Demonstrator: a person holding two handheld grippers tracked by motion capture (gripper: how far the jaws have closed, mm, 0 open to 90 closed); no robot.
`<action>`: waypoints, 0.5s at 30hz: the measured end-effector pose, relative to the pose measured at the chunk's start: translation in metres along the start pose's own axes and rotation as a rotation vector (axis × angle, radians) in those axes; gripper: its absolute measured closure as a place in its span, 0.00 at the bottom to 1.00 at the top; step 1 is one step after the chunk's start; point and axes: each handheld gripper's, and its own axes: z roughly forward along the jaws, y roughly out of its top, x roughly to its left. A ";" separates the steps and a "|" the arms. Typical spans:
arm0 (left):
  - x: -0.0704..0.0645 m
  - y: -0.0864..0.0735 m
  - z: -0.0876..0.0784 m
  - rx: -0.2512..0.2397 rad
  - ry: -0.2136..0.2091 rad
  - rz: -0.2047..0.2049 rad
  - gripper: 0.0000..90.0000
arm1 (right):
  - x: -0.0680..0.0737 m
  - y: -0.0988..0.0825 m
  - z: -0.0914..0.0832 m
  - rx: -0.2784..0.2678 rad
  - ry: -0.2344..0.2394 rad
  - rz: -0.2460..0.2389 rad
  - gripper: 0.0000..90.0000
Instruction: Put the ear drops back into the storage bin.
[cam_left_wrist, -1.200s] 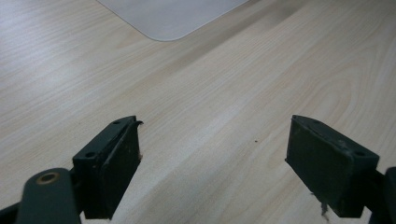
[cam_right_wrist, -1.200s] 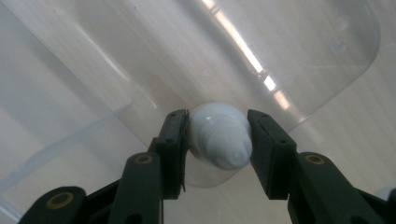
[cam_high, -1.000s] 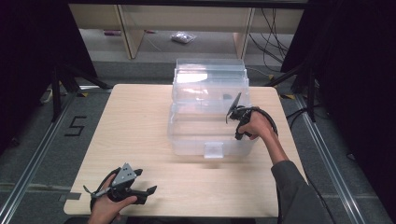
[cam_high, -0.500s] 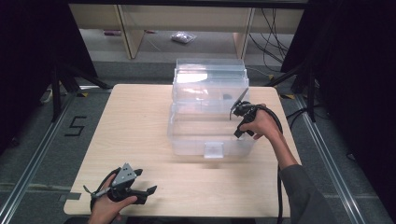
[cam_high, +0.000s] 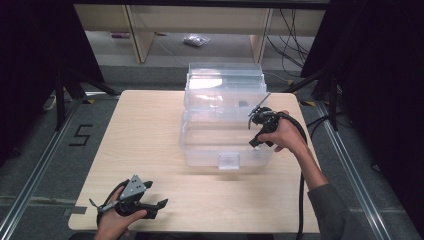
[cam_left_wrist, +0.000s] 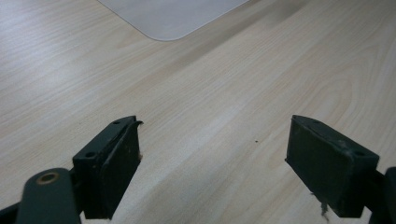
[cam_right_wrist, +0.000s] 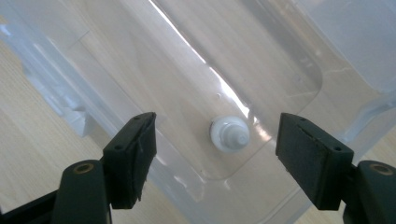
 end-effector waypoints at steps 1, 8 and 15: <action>0.000 0.000 0.000 0.000 0.001 -0.002 0.19 | 0.002 -0.001 -0.002 -0.003 0.003 0.012 0.32; 0.000 0.000 0.000 0.000 0.000 0.000 0.19 | 0.007 -0.008 -0.014 -0.066 0.025 0.023 0.31; 0.000 0.000 0.001 -0.001 0.004 0.004 0.19 | 0.012 -0.019 -0.016 -0.087 0.042 0.030 0.31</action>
